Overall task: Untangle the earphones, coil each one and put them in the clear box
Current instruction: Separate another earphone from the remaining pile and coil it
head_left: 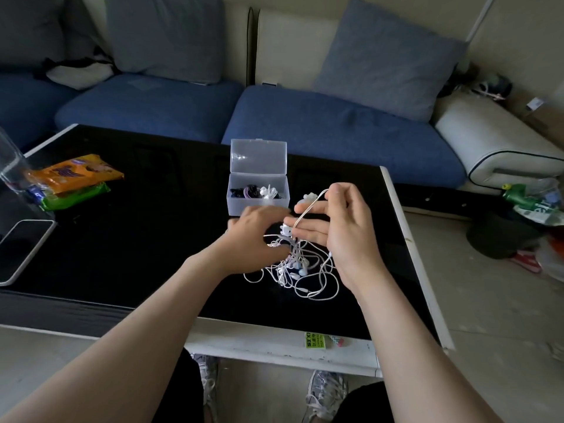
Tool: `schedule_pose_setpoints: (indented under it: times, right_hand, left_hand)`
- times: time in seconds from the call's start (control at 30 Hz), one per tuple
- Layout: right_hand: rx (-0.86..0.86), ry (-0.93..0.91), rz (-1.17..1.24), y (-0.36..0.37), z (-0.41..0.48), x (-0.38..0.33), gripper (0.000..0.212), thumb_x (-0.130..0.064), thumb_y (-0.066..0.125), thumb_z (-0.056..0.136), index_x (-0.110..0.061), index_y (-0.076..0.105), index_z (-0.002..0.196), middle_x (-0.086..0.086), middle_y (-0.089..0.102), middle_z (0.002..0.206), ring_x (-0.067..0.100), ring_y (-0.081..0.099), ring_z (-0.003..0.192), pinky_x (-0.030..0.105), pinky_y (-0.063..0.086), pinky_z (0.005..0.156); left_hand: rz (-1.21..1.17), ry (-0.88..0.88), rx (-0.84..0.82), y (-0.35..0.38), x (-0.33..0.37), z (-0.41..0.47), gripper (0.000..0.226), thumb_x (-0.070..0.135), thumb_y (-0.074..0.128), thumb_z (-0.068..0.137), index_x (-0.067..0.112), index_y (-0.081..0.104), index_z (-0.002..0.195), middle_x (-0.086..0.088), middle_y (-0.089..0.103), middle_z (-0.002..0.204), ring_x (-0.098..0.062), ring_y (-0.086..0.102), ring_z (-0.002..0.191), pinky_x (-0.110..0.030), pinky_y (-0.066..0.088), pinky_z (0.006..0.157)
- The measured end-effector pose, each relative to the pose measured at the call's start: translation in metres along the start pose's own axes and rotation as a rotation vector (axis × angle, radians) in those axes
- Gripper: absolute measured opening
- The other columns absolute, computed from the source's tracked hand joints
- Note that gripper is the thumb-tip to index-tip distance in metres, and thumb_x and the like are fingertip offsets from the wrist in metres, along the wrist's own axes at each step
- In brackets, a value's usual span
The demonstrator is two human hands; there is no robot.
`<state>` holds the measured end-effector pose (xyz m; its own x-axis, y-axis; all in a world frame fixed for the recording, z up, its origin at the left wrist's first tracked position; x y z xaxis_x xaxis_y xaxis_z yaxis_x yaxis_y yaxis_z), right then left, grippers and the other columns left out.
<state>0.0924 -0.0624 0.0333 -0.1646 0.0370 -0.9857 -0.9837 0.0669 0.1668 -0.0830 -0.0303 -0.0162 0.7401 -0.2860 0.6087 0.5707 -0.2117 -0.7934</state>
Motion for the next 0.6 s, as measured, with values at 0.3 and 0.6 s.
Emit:
schedule_pose_setpoints:
  times: [0.3, 0.6]
  right_hand:
    - [0.239, -0.062, 0.32, -0.009, -0.002, -0.013, 0.032, -0.042, 0.046, 0.112, -0.01, 0.047, 0.109, 0.02, 0.075, 0.087, 0.047, 0.078, 0.083, 0.036, 0.063, 0.057]
    - [0.402, -0.123, -0.423, -0.017, 0.008, 0.012, 0.024, -0.026, 0.073, 0.092, -0.019, 0.052, 0.1, 0.003, 0.074, 0.072, 0.02, 0.07, 0.056, 0.042, 0.061, 0.063]
  left_hand:
    - [0.148, -0.09, 0.097, -0.002, -0.011, 0.005, 0.044, 0.075, 0.058, 0.091, 0.032, 0.064, 0.089, 0.013, 0.065, 0.077, -0.017, 0.06, 0.085, -0.041, 0.04, 0.088]
    - [0.113, -0.042, 0.256, -0.006, -0.022, 0.005, 0.019, 0.03, 0.066, 0.097, 0.034, 0.058, 0.114, 0.004, 0.047, 0.114, -0.022, 0.063, 0.092, -0.045, 0.049, 0.086]
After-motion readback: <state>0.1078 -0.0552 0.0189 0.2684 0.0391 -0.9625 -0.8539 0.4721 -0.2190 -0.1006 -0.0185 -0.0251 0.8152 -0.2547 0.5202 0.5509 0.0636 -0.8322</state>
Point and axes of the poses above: each hand's wrist, its own z-axis towards the middle knuckle, its own y-axis out of the palm, x = y × z, the point moved 1 cm from there along z, towards the middle knuckle
